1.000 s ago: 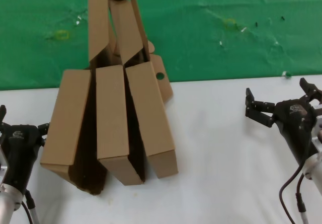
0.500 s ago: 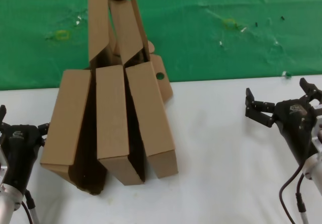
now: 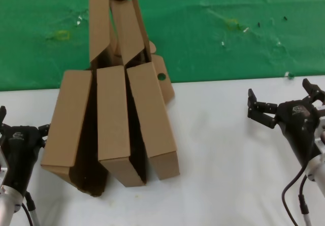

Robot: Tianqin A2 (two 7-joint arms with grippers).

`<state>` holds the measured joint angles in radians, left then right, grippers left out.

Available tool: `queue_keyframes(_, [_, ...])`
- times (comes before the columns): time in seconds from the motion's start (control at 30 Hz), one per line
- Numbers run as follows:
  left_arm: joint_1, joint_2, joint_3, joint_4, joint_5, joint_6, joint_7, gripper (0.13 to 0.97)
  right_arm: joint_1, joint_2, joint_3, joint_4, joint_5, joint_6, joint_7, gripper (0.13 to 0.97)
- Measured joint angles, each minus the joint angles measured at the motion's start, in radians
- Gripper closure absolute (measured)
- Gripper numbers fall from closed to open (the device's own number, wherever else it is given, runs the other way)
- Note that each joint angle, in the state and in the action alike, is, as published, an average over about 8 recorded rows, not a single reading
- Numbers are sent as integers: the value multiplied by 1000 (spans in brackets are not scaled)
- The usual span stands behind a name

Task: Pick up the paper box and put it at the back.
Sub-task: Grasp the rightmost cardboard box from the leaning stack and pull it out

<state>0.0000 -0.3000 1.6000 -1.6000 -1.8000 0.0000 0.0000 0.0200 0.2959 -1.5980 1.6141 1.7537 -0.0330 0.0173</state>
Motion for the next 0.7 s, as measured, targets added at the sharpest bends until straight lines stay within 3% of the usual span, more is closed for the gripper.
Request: queue_keyframes(0.7, [0, 0, 0, 0, 0, 0, 0, 132, 0, 0, 0, 0, 0, 0, 0, 129])
